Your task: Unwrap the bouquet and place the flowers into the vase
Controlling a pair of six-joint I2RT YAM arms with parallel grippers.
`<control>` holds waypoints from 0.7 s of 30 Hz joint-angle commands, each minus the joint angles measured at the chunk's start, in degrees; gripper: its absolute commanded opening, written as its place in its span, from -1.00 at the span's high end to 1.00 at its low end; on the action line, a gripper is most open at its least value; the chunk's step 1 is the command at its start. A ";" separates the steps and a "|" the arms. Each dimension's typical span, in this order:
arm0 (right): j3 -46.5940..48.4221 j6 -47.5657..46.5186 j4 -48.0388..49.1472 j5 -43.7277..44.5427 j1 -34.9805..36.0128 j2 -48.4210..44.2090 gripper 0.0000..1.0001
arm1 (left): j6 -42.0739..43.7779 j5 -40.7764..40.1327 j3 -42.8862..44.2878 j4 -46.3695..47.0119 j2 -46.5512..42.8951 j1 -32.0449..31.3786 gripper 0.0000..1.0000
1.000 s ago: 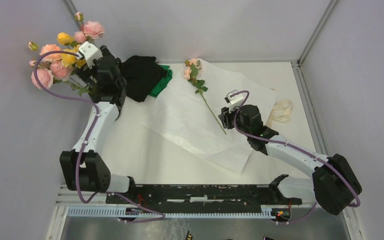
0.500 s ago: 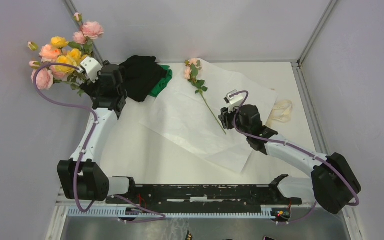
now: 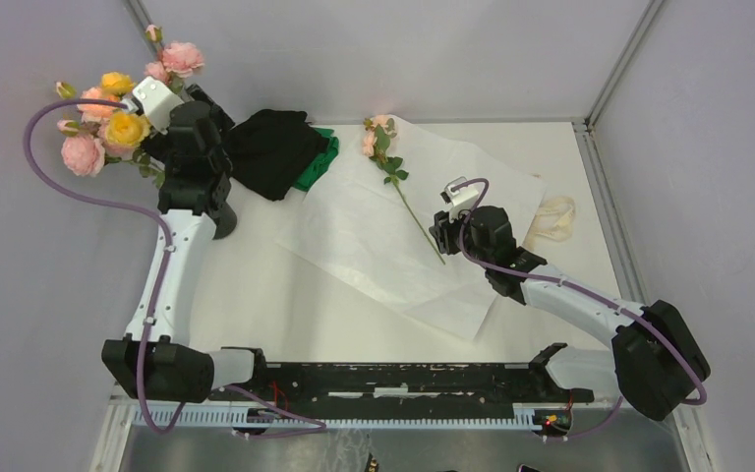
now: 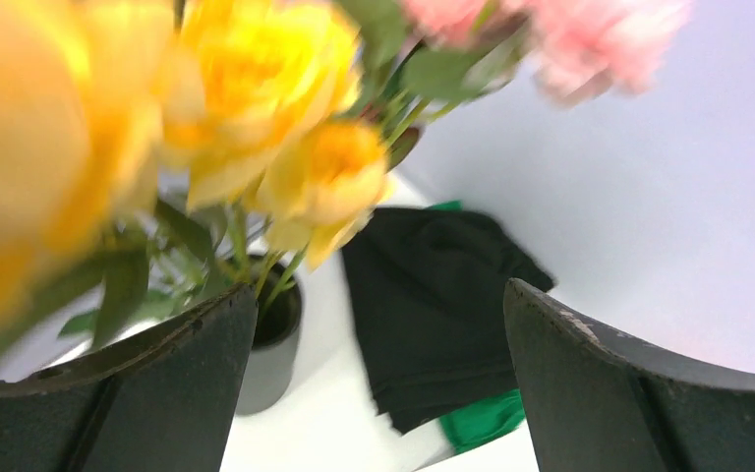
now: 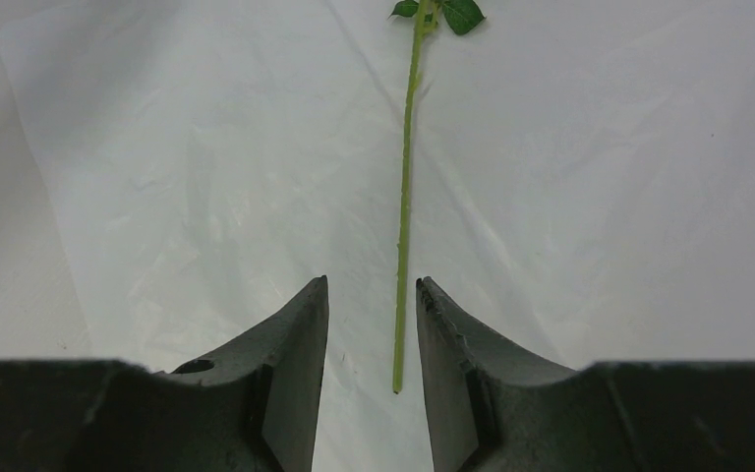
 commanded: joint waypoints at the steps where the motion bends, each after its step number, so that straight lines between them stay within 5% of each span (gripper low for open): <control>1: 1.34 0.66 0.87 0.40 -0.18 -0.23 0.12 | 5.14 7.24 8.68 -0.86 1.40 -0.30 -1.00; 8: 3.03 0.58 0.58 -0.41 -0.19 1.94 0.11 | -0.52 30.01 3.62 0.89 -0.25 -0.27 -1.00; 13: 12.06 -0.83 -5.72 -1.46 -0.17 9.68 0.03 | -4.39 38.10 -4.50 6.92 -1.26 -1.02 -1.00; 21: 31.78 -4.59 -18.51 1.55 -0.20 25.79 0.00 | 2.09 24.13 -7.07 3.70 -0.73 -13.63 -1.00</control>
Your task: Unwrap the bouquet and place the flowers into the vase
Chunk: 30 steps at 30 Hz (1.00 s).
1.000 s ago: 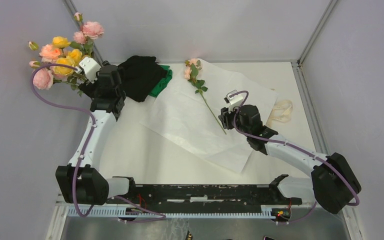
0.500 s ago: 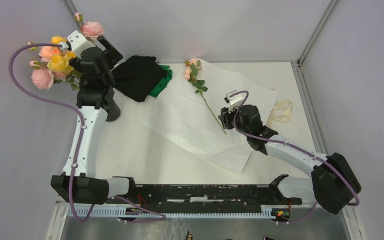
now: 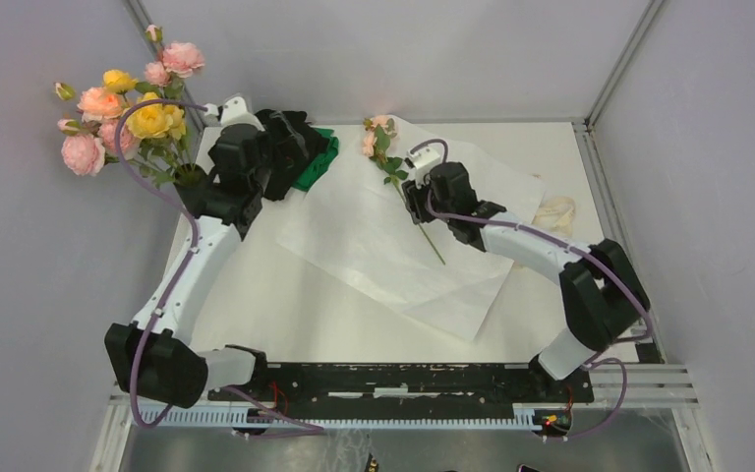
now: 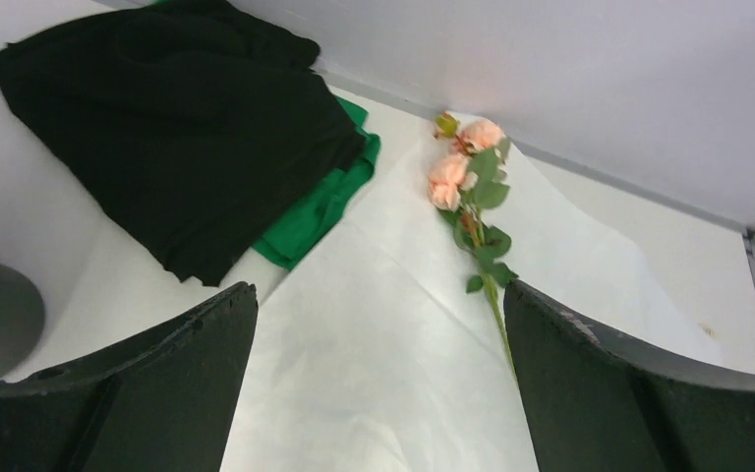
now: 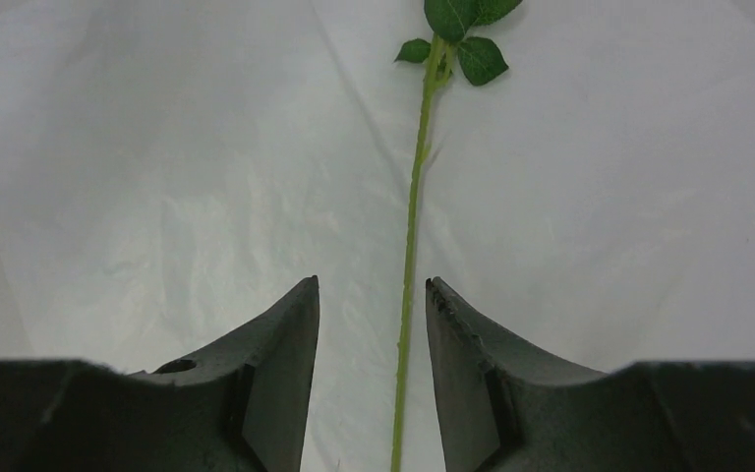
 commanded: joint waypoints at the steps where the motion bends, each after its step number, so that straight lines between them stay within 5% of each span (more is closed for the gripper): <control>1: 13.18 -3.44 -10.59 1.26 -0.21 9.20 0.00 | 3.97 -9.80 -0.93 0.90 -0.04 -8.55 -1.00; 5: 23.51 -4.14 -17.23 0.92 -0.10 17.77 0.00 | 4.31 -17.17 -4.46 1.39 2.70 -15.64 -1.00; 15: 35.94 -6.29 -22.96 3.74 -0.16 29.56 0.15 | 2.56 -19.64 -9.68 4.99 4.77 -19.66 -1.00; 30: 38.47 -6.64 -21.80 3.66 -3.61 36.01 0.21 | 1.77 -20.96 -12.15 5.39 4.36 -21.01 -1.00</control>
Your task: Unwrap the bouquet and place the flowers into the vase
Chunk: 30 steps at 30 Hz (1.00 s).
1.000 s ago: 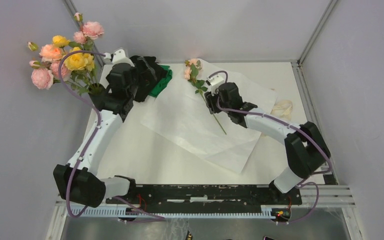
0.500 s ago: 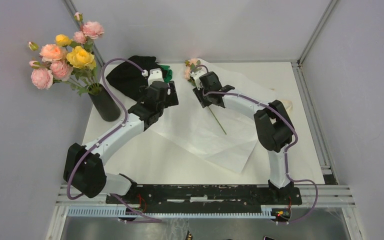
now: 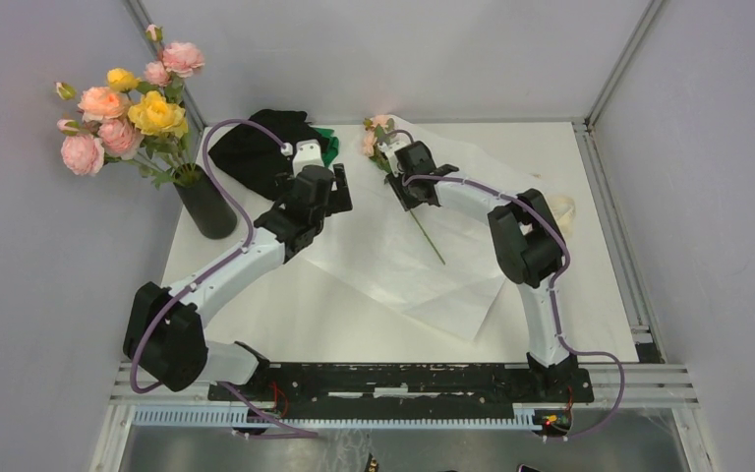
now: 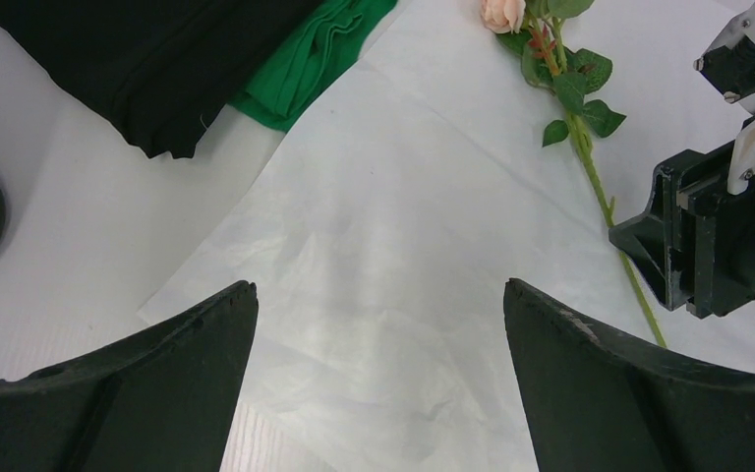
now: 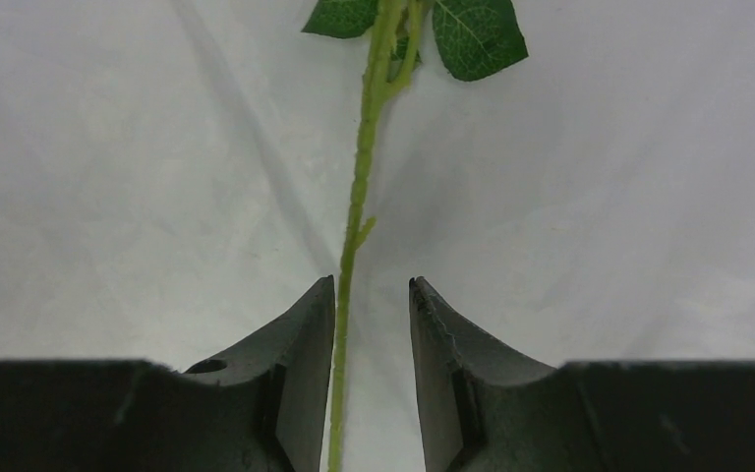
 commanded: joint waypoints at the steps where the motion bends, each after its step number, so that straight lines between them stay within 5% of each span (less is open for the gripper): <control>1: 1.76 -0.69 0.95 0.03 -1.55 1.40 0.21 | -0.16 -2.41 0.18 2.27 -1.29 -0.51 -1.00; 10: 0.37 -0.52 2.33 -2.28 -2.23 2.95 0.35 | -1.41 -2.10 0.36 1.88 -1.25 -0.73 -0.99; 13: -0.18 -0.69 2.38 -2.37 -2.43 3.24 0.62 | -2.43 -1.18 0.11 2.03 -2.03 -0.74 -0.98; 15: -0.69 -0.70 2.30 -2.31 -2.40 3.01 0.99 | -3.06 -0.65 -0.14 2.19 -2.67 -0.73 -0.97; 19: -3.14 -0.70 4.23 -2.81 -2.43 -0.25 1.00 | -6.12 -0.84 -0.52 2.25 -3.35 -0.65 -0.70; 22: -5.03 -0.69 5.61 -3.38 -2.45 -4.06 1.00 | -7.76 0.32 0.02 2.09 -2.46 -0.24 -0.99; 30: -12.26 0.19 10.41 -8.20 -2.22 -17.74 1.00 | -12.32 11.78 -6.67 17.37 -4.78 -0.13 -1.00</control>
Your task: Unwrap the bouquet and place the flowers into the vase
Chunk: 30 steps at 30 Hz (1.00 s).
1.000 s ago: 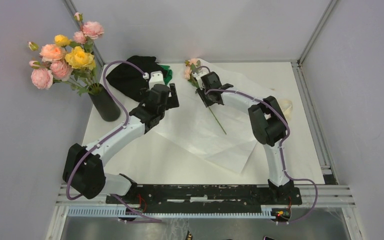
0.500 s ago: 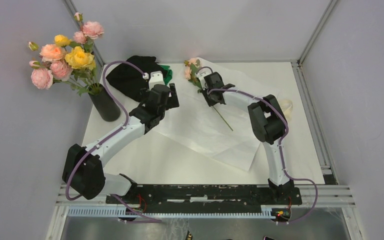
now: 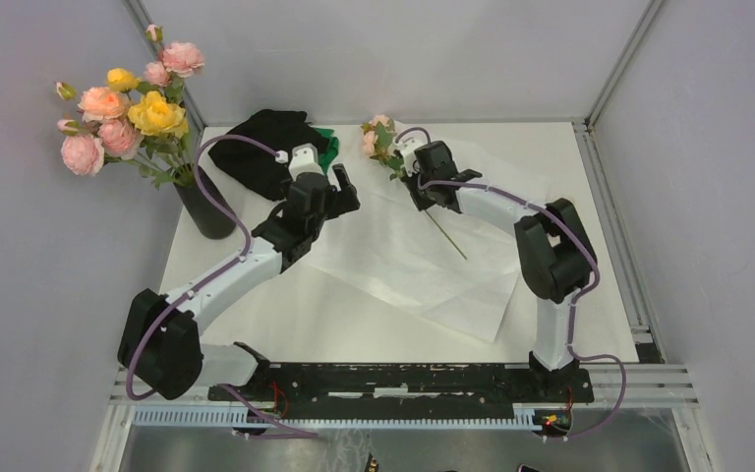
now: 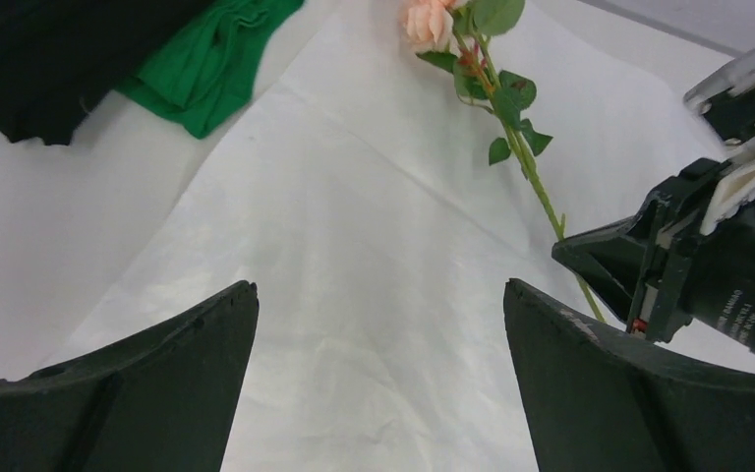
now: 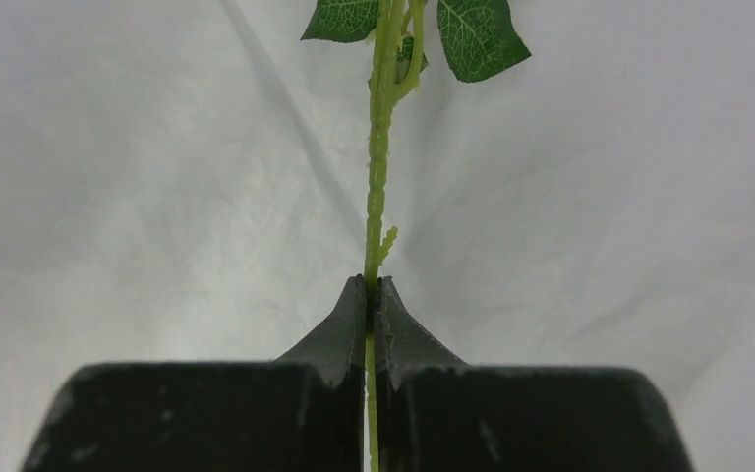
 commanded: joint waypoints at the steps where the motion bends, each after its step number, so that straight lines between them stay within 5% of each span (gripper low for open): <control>1: -2.36 0.37 5.78 -3.34 0.16 -10.98 1.00 | -6.43 8.26 -4.95 14.07 -3.14 0.17 -1.00; 9: -7.98 -0.75 7.77 -3.53 2.89 -23.79 1.00 | -15.31 19.72 -14.30 39.69 -1.89 0.20 -1.00; 22: -10.13 -2.35 5.70 1.78 10.58 -31.23 1.00 | -28.26 35.17 -11.70 73.03 16.69 0.20 -0.96; 30: -11.39 -2.26 5.50 2.62 11.69 -33.16 1.00 | -24.61 32.04 -10.64 68.07 15.56 0.27 -0.88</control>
